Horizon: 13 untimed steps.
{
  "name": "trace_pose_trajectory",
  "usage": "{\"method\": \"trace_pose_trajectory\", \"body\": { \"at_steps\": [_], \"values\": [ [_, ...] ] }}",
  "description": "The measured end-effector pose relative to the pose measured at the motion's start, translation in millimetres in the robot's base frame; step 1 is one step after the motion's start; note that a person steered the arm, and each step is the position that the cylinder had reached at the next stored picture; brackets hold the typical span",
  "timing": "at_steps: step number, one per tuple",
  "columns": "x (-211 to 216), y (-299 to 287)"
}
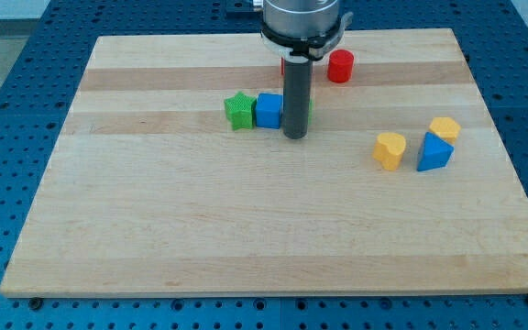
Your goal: Move blue triangle closer to the green circle
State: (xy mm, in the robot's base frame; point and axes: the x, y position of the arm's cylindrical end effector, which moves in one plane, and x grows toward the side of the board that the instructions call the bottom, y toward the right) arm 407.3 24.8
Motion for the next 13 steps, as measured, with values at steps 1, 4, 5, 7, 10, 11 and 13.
{"method": "trace_pose_trajectory", "body": {
  "at_steps": [1,4,5,7,10,11,13],
  "values": [
    [0.1,0.0],
    [95.1,55.3],
    [102.7,127.5],
    [78.9,193.3],
    [53.0,174.6],
    [52.9,160.7],
    [35.0,145.9]
  ]
}}
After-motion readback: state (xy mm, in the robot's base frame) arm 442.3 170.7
